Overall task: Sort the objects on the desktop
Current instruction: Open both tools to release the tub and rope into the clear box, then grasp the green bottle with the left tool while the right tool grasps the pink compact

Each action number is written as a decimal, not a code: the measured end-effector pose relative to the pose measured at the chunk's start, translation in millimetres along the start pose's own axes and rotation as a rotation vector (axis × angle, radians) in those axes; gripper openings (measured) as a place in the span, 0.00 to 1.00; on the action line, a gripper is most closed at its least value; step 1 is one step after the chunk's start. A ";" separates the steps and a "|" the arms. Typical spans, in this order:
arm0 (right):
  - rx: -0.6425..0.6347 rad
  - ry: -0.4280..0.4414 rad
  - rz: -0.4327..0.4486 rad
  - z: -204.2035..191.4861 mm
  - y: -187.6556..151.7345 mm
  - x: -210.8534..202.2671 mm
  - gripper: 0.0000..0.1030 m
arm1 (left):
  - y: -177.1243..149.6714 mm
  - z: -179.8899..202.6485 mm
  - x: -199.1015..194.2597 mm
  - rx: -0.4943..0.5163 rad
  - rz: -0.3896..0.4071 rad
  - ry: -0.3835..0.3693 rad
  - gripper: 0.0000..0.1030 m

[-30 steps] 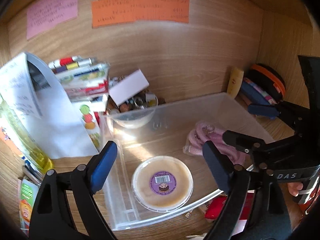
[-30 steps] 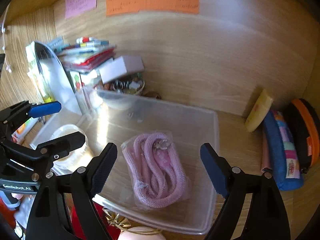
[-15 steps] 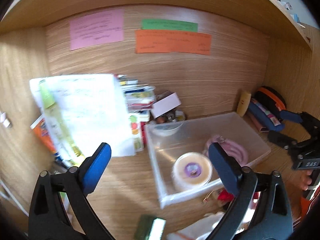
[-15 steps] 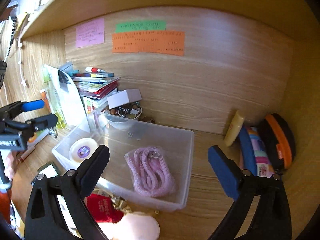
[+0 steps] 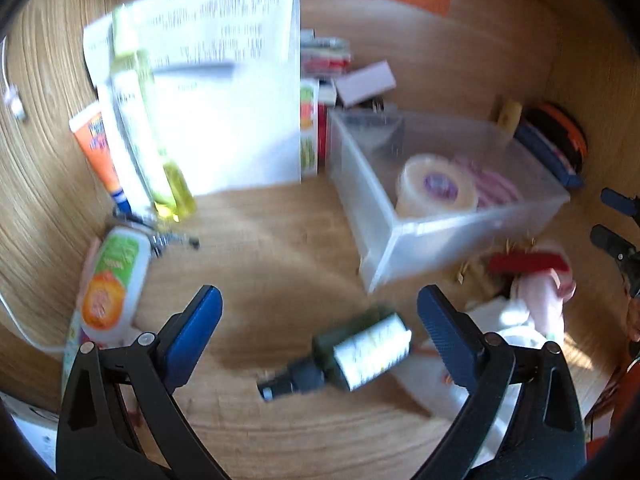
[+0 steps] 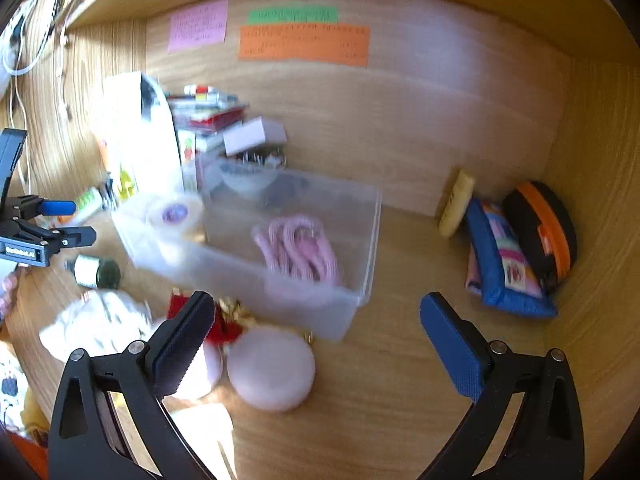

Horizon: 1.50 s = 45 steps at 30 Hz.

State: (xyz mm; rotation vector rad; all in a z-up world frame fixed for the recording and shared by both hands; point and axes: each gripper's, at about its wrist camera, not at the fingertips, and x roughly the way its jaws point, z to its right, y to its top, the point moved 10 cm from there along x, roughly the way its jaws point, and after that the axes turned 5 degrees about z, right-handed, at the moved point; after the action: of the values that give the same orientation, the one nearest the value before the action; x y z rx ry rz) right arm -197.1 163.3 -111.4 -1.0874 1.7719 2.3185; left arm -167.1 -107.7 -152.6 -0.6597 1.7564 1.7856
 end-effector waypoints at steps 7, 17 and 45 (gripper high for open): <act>-0.009 -0.001 -0.094 -0.9 -36.4 3.0 0.99 | -26.0 4.4 16.7 0.023 -0.079 -0.042 0.96; -0.021 0.039 -0.207 -4.5 -59.8 28.6 0.99 | -32.5 10.6 40.8 0.038 -0.139 -0.067 0.96; 0.047 0.141 -0.271 -9.6 -65.5 44.8 0.61 | -26.4 3.4 37.7 0.032 -0.060 -0.029 0.60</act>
State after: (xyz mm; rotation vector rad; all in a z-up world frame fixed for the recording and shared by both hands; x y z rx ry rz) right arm -198.7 161.3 -191.2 -1.4153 1.5930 2.0791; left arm -176.7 -102.7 -197.5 -0.6633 1.7248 1.7155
